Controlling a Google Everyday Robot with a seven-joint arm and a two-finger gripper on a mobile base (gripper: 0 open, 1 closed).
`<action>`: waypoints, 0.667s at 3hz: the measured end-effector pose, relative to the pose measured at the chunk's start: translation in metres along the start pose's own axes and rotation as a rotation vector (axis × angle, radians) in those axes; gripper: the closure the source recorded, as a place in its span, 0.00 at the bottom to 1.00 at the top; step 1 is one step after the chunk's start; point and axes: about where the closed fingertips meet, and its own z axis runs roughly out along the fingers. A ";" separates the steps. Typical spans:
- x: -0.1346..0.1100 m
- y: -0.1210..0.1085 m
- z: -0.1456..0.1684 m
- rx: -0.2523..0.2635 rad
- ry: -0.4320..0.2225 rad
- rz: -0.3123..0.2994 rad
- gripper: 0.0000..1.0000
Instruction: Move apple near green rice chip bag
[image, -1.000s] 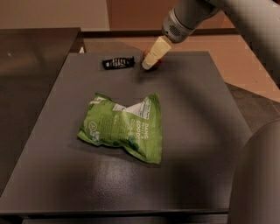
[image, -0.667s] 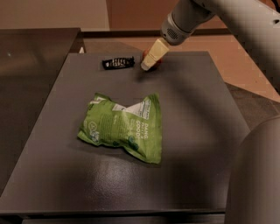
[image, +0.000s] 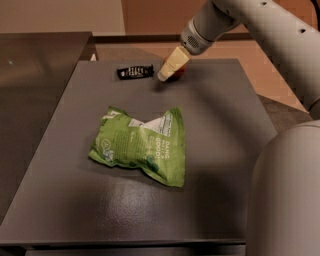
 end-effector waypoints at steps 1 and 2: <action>-0.004 -0.002 0.010 -0.011 -0.019 0.008 0.00; -0.001 -0.008 0.012 0.022 -0.021 0.034 0.00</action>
Offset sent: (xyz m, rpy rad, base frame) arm 0.0144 -0.0086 -0.0085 0.0208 -0.0376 -0.1013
